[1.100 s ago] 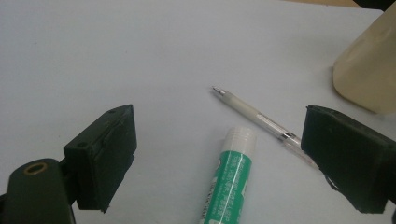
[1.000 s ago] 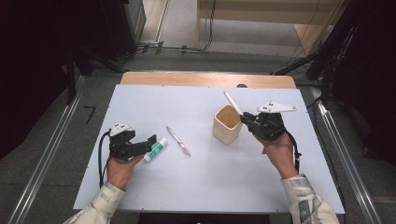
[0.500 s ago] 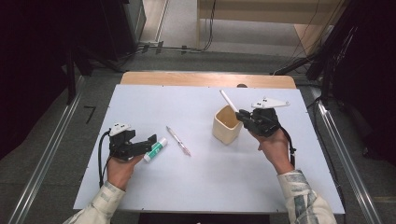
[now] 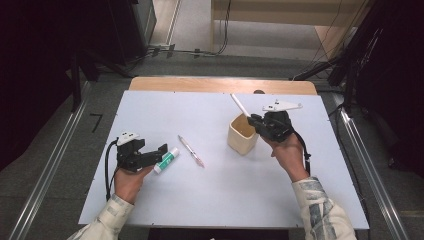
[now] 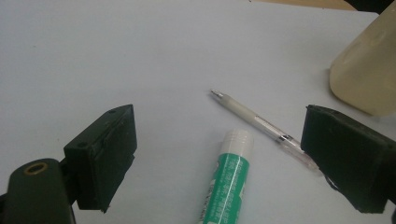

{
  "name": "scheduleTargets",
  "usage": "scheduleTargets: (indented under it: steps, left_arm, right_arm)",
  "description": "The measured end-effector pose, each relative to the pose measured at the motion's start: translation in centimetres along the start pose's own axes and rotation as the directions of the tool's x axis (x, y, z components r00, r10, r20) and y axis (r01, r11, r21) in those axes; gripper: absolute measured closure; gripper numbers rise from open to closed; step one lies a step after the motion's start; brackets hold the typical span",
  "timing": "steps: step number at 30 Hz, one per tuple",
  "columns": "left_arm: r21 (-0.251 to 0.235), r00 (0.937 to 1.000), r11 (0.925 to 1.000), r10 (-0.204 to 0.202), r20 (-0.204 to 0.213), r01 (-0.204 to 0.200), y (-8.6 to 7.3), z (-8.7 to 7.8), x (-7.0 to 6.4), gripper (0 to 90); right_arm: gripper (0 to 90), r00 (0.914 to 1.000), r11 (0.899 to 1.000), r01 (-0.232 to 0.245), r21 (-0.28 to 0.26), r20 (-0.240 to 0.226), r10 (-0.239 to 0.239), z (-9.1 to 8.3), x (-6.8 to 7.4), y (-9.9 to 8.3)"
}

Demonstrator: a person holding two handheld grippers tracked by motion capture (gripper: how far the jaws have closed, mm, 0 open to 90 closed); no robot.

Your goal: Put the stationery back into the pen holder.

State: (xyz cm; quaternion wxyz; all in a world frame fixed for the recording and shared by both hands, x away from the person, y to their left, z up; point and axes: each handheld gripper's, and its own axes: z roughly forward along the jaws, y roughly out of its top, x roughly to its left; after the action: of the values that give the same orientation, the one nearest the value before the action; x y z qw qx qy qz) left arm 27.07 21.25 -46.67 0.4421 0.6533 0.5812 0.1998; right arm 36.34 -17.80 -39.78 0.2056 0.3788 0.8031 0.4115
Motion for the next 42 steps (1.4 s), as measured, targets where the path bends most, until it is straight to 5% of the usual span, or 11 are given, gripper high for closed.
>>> scheduleTargets:
  steps: [17, 42]
  left_arm:
    - [-0.001, 1.0000, 1.0000, -0.001, 0.004, 0.001, 0.0, 0.0, 0.0, 11.4]
    - [0.001, 1.0000, 1.0000, 0.003, 0.004, -0.003, 0.0, 0.0, 0.0, 11.4]
  right_arm:
    - [76.8, 0.9999, 1.000, 0.001, 0.013, -0.014, -0.001, 1.6, 0.6, 1.1]
    - [76.7, 0.9999, 0.998, -0.010, 0.064, -0.010, 0.011, 2.7, 0.1, 0.0]
